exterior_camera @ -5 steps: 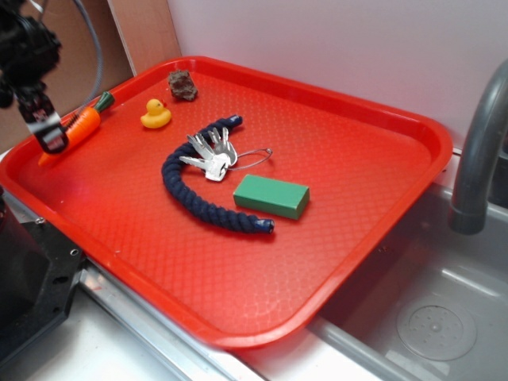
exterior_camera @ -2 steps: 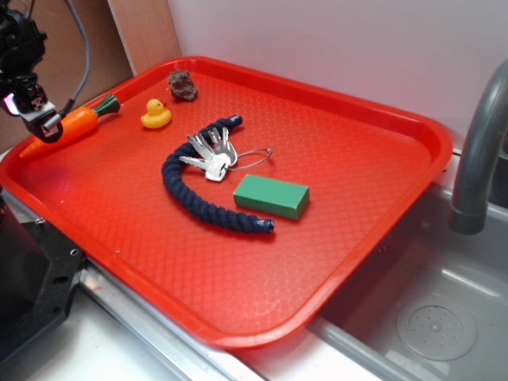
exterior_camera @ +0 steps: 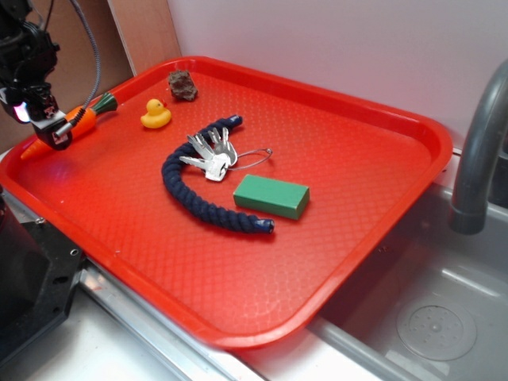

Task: Grab the carrot.

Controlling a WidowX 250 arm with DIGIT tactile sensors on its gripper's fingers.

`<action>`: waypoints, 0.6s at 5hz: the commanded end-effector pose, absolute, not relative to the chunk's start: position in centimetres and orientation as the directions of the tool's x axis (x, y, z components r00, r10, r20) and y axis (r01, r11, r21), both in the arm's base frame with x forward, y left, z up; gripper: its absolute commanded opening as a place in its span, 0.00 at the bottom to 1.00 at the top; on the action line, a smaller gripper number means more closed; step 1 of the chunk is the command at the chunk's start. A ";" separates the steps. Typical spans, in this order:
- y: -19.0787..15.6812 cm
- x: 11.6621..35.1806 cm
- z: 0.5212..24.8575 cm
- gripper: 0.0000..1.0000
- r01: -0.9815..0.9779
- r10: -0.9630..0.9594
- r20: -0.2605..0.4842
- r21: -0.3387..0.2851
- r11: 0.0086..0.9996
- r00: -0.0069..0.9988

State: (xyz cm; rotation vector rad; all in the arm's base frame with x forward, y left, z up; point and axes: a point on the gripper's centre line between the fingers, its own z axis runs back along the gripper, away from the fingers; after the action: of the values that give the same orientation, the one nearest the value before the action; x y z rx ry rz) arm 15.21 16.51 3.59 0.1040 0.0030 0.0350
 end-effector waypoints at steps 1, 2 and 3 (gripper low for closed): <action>12.4 16.8 3.8 1.00 0.056 -0.057 0.005 0.063 0.996 0.998; 10.0 16.8 4.9 1.00 0.081 -0.082 0.031 0.033 0.996 0.996; 9.5 16.6 4.6 1.00 0.085 -0.086 0.022 0.032 0.996 0.996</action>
State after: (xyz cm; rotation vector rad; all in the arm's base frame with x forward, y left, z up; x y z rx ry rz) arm 17.64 8.67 4.02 0.0138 -0.0187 -0.0721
